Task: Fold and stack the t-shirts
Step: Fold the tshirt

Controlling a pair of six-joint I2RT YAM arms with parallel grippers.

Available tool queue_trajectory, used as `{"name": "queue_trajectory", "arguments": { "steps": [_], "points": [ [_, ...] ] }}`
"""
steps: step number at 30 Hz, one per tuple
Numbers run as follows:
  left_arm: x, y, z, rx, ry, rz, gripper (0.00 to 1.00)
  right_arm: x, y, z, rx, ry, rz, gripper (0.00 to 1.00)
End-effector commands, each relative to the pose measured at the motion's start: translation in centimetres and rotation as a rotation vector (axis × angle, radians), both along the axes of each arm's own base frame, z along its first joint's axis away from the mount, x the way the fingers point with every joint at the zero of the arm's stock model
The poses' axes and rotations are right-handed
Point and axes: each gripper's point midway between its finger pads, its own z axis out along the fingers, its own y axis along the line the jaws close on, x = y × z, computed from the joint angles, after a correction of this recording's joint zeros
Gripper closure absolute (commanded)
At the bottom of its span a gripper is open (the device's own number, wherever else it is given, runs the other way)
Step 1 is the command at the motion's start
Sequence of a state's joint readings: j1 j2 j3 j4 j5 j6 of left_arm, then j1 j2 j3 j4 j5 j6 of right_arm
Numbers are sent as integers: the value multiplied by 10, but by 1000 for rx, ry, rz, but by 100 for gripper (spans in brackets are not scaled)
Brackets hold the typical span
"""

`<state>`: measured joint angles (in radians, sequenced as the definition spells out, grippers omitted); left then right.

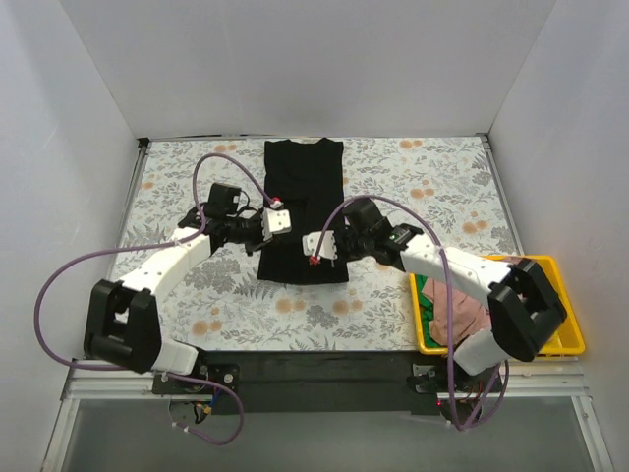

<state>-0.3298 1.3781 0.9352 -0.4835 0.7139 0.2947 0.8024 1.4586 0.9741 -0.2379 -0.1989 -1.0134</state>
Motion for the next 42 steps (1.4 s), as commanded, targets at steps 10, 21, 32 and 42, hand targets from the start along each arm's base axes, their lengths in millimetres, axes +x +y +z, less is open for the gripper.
{"name": "queue_trajectory", "arguments": {
  "steps": [10,21,32,42],
  "points": [
    [129,1,4,-52,-142,22,100,139,17,14,78,-119,-45,99],
    [183,6,-34,-4,-152,56,100,203,22,-13,58,-149,-67,99],
    [205,15,-46,17,-181,134,88,225,19,-30,27,-180,-121,98],
    [216,52,19,-69,-140,411,57,234,-13,45,58,-265,-310,60]
  ]
}}
